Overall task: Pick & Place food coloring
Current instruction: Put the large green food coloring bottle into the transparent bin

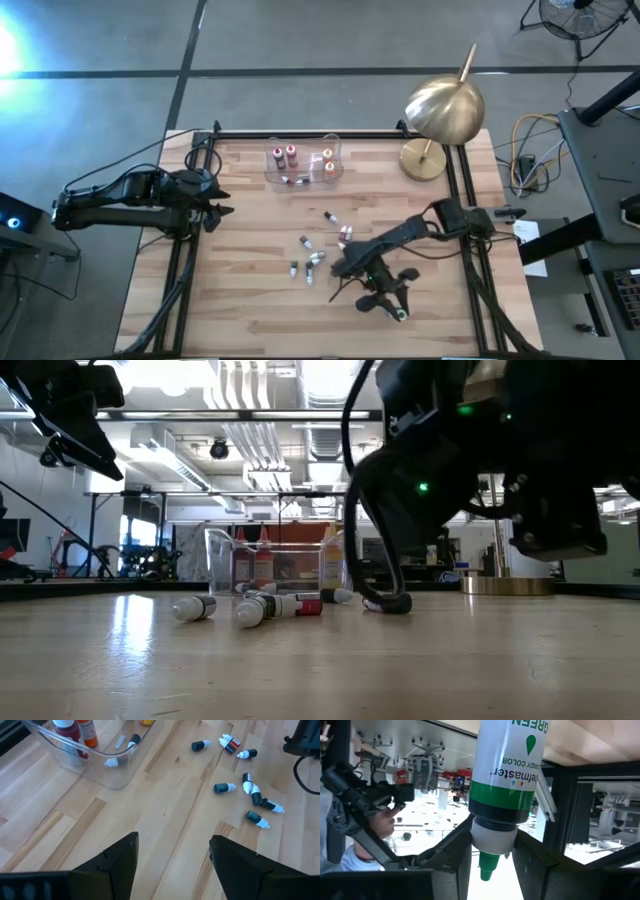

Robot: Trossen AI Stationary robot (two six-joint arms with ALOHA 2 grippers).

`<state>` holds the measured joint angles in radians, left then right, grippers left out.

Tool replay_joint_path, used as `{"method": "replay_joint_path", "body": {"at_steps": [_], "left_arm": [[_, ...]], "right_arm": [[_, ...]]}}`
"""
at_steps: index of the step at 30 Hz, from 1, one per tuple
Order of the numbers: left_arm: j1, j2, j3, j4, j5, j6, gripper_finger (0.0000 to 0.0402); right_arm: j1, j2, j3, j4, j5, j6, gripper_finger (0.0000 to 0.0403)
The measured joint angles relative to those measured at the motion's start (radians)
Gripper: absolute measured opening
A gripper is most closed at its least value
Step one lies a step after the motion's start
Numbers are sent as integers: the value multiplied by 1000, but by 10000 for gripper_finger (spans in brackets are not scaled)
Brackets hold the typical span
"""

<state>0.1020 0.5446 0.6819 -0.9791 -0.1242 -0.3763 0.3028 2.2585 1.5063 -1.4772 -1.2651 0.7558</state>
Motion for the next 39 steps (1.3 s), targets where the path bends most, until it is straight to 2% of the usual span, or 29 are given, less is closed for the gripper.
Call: {"method": "replay_joint_path", "body": {"at_steps": [7, 19, 24, 34, 39], "left_arm": [[0, 0, 0, 0, 0, -1, 218], [0, 0, 0, 2, 0, -6, 218], [0, 0, 0, 2, 0, -2, 218], [0, 0, 0, 3, 0, 3, 218], [0, 0, 0, 3, 0, 3, 218]], "right_arm": [[0, -3, -18, 30, 51, 2, 118], [-1, -3, 24, 55, 240, 66, 222], [-1, -24, 78, 51, 278, 114, 252], [1, -36, 144, 52, 314, 192, 264], [0, -57, 167, 51, 371, 218, 264]]}}
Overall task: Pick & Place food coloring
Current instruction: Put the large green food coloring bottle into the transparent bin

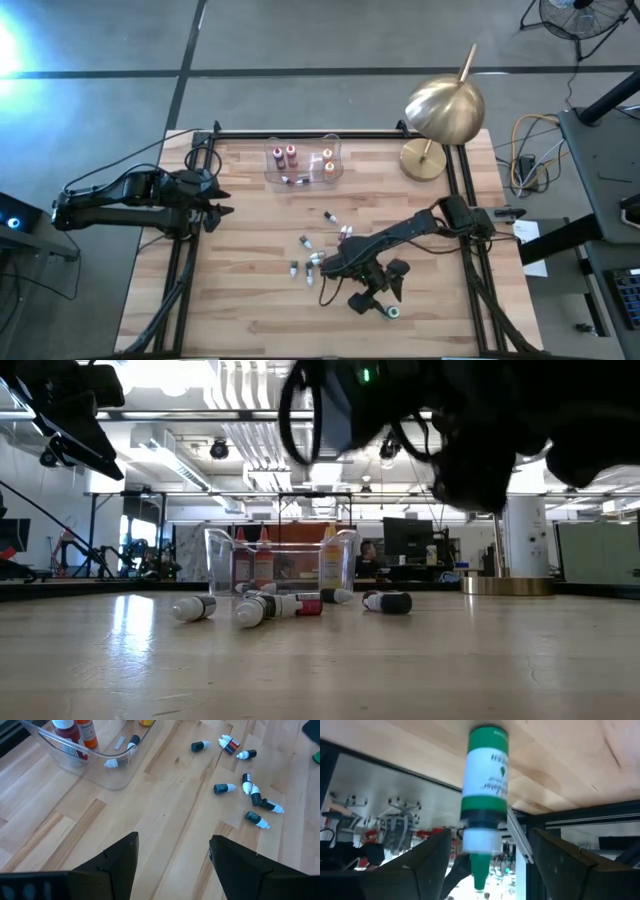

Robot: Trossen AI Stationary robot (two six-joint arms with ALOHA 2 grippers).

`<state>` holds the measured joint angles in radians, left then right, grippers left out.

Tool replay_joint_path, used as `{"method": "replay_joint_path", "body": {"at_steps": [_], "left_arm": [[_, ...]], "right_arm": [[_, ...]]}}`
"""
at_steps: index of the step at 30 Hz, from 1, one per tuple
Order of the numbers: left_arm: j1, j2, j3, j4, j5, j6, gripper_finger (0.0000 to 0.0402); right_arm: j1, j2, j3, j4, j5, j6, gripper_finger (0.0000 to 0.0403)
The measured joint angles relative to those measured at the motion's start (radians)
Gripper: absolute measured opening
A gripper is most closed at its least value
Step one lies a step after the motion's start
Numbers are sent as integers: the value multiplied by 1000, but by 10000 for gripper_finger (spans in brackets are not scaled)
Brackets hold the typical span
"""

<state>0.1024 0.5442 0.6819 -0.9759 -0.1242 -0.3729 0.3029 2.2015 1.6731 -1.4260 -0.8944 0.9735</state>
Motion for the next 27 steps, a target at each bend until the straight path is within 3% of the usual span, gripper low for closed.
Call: {"method": "replay_joint_path", "body": {"at_steps": [4, 9, 15, 18, 21, 27], "left_arm": [[0, 0, 0, 0, 0, 0, 218], [0, 0, 0, 1, 0, 0, 218], [0, 0, 0, 2, 0, 0, 218], [0, 0, 0, 6, 0, 0, 218], [0, 0, 0, 6, 0, 0, 218], [0, 0, 0, 6, 0, -1, 218]], "right_arm": [[1, -28, 43, -2, 103, 23, 267], [6, -64, 93, 3, 312, 33, 266], [65, -119, 134, -12, 641, -41, 254], [105, -145, 133, -35, 696, -123, 248], [140, -163, 127, -32, 726, -33, 241], [283, -230, 124, 35, 970, -19, 238]]}}
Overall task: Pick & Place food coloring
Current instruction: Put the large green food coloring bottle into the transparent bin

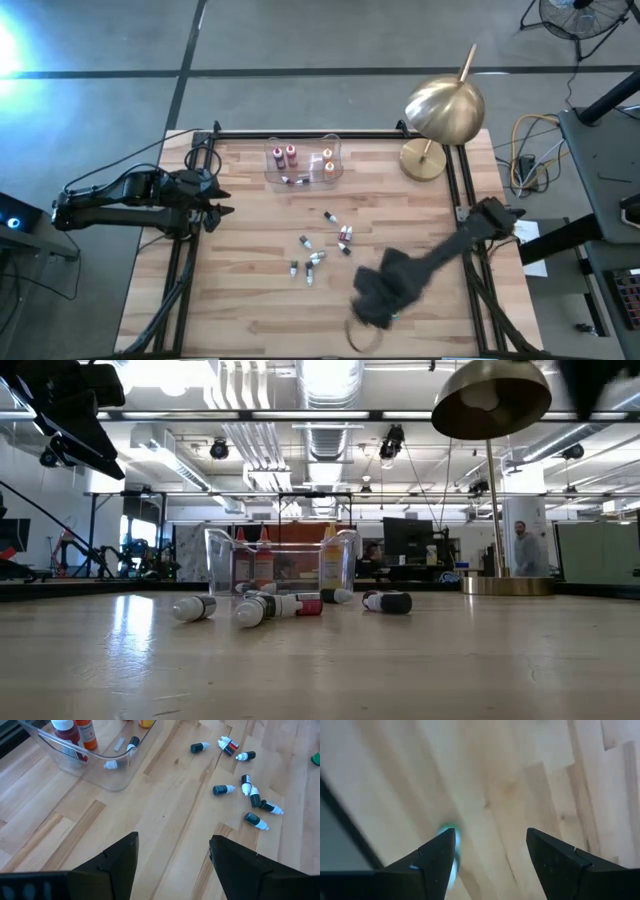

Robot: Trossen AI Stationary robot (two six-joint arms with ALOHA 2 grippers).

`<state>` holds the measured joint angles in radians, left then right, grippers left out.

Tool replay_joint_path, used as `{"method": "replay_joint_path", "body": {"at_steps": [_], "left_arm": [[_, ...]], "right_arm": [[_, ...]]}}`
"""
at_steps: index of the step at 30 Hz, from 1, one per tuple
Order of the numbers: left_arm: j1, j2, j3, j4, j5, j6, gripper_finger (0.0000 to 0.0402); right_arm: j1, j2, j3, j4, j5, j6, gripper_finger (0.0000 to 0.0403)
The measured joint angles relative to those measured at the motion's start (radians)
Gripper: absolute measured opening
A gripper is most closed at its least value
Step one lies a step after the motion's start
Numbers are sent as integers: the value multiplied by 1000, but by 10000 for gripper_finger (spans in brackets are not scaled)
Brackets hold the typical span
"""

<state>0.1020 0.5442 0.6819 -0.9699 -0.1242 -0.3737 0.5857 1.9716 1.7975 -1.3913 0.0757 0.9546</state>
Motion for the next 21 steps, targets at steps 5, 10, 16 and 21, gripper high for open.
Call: {"method": "replay_joint_path", "body": {"at_steps": [5, 10, 16, 21], "left_arm": [[0, 0, 0, 0, 0, 0, 218], [0, 0, 0, 0, 0, 0, 218], [0, 0, 0, 11, 0, -4, 218], [0, 0, 0, 15, 0, -4, 218]], "right_arm": [[96, -6, -33, -6, -27, 2, 246], [141, 6, -34, 3, -24, 10, 249], [149, 8, -52, 19, -18, 19, 251], [151, 8, -84, 88, -20, 1, 251]]}}
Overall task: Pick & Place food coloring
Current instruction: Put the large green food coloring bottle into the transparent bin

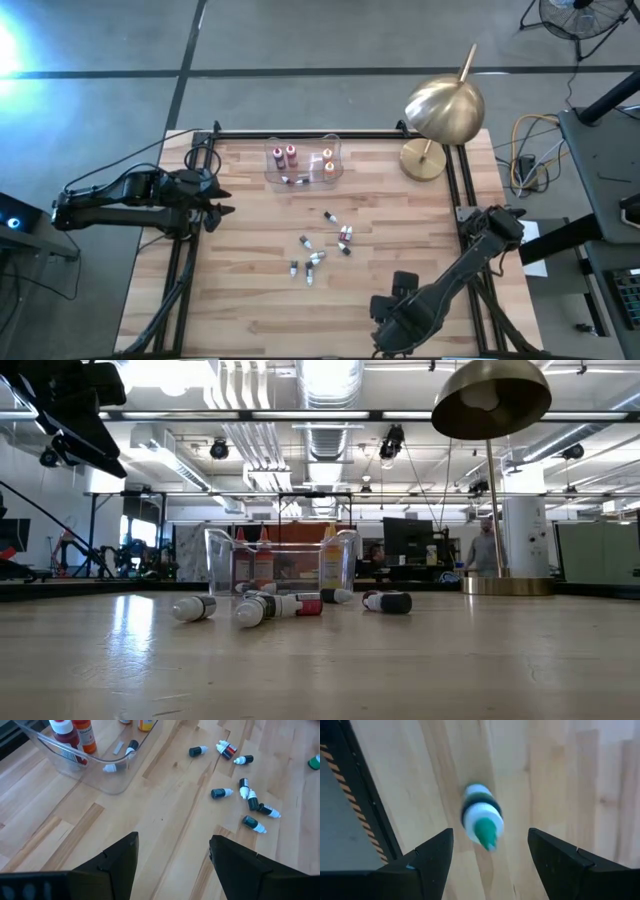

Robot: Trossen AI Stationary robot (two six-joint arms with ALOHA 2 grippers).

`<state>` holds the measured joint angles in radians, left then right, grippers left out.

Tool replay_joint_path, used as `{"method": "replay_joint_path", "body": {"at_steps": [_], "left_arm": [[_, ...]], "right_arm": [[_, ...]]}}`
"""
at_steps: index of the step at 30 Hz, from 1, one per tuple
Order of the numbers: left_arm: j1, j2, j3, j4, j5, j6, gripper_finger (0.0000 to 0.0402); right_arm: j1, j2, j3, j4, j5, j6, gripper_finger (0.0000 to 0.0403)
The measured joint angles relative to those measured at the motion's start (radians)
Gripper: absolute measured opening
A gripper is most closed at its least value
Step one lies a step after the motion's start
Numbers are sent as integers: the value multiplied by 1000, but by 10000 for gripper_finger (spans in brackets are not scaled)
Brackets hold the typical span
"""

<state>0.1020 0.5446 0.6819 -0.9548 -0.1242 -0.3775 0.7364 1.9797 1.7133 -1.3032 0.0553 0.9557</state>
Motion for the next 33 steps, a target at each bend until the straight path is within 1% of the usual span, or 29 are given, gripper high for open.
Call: {"method": "replay_joint_path", "body": {"at_steps": [6, 18, 25, 29, 33], "left_arm": [[0, 0, 0, 2, 0, 0, 218], [0, 0, 0, 2, -5, 0, 218], [0, 0, 0, 2, -5, 0, 218], [0, 0, 0, 2, -5, 0, 218], [0, 0, 0, 2, -5, 0, 218]], "right_arm": [[3, 0, -33, 52, 0, 17, 249], [0, 0, -38, 57, -10, 13, 204], [0, 0, -49, 66, -12, 14, 192], [-1, 0, -56, 74, -43, 14, 185], [-3, 0, -69, 79, -82, 55, 165]]}}
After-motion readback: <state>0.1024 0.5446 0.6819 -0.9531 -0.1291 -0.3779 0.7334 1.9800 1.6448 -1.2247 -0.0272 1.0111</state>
